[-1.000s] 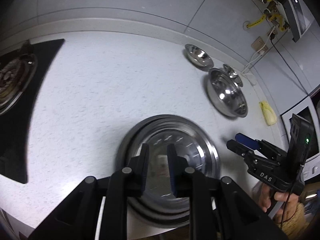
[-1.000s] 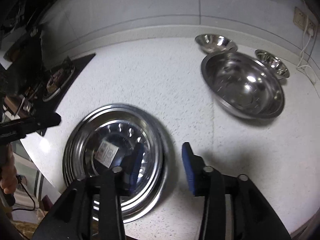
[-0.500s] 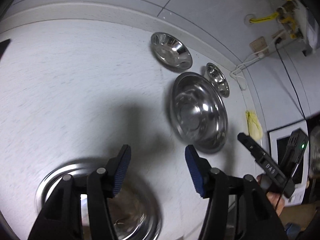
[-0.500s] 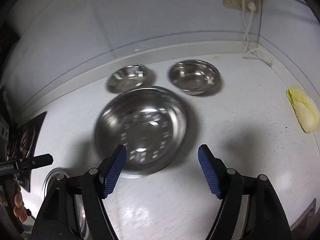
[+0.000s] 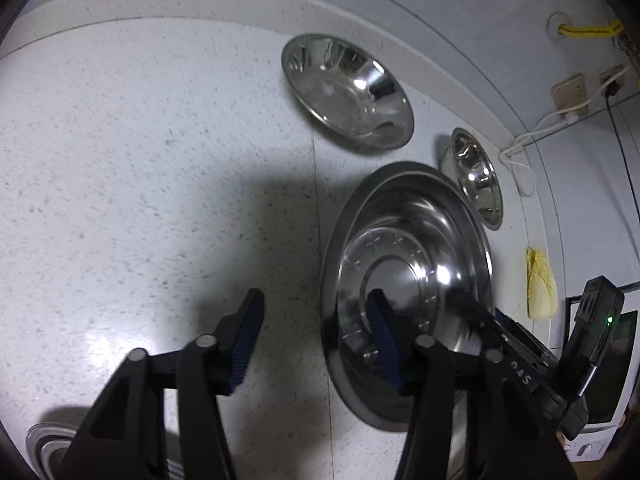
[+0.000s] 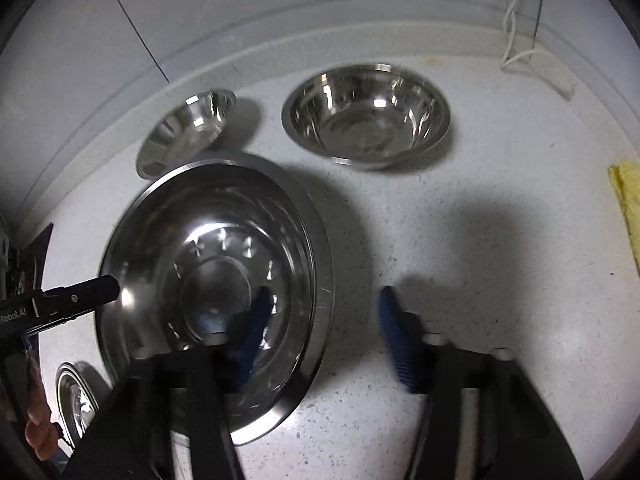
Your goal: Organize plates and bowls
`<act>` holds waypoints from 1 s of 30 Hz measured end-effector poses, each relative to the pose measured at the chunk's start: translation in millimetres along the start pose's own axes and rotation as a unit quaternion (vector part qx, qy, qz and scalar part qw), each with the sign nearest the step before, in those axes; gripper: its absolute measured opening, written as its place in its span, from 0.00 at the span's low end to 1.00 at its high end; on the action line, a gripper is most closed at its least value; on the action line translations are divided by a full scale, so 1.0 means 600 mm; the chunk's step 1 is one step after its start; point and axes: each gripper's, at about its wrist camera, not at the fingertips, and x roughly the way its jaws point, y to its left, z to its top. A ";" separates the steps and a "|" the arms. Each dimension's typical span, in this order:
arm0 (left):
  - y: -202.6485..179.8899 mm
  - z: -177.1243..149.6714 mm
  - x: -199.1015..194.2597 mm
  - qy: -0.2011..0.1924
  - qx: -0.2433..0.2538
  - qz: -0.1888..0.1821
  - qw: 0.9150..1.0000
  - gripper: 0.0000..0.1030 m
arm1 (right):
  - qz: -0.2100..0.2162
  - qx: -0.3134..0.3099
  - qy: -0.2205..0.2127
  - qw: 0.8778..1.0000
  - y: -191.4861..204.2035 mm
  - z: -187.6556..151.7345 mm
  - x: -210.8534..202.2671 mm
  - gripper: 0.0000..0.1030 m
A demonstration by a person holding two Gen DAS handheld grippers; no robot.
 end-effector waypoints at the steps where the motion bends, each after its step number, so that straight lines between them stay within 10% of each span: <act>1: -0.001 -0.001 0.005 0.003 0.002 -0.002 1.000 0.29 | 0.000 0.000 0.005 1.000 -0.001 0.000 0.006 0.25; 4: -0.007 -0.006 0.017 0.011 0.008 -0.019 1.000 0.10 | 0.012 -0.006 0.007 1.000 0.004 -0.002 0.015 0.12; 19: -0.101 -0.181 -0.134 -0.006 0.040 -0.089 0.995 0.10 | 0.018 -0.002 -0.080 0.997 -0.016 -0.126 -0.245 0.12; 30: -0.114 -0.324 -0.029 0.037 0.077 -0.066 0.994 0.11 | 0.012 0.046 -0.058 0.997 -0.122 -0.281 -0.242 0.12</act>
